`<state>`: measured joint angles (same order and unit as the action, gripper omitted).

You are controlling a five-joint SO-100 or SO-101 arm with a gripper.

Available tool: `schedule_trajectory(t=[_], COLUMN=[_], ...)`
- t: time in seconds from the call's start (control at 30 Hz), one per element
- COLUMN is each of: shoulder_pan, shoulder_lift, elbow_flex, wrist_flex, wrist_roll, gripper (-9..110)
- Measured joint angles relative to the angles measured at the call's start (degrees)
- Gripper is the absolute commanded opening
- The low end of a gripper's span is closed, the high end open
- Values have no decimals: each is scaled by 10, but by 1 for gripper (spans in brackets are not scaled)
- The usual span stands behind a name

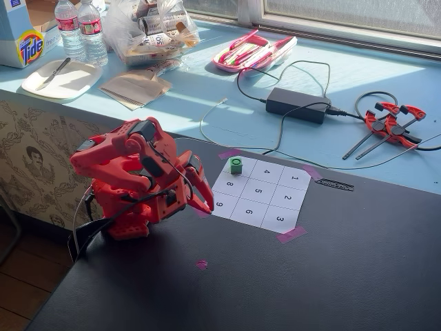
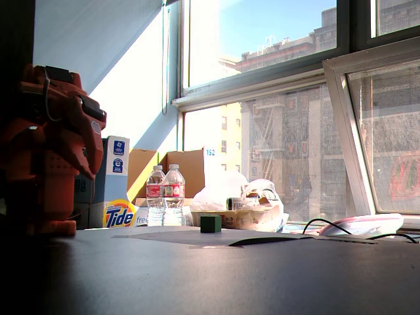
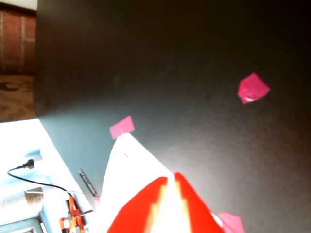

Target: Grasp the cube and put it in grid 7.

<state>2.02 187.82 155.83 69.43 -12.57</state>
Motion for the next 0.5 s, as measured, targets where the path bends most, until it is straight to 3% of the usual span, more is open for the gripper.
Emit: schedule_trajectory(t=[0.5], shoulder_pan=[-4], shoulder_lift=[12], elbow_flex=[179], wrist_flex=[-86], wrist_roll=[18], gripper=[0])
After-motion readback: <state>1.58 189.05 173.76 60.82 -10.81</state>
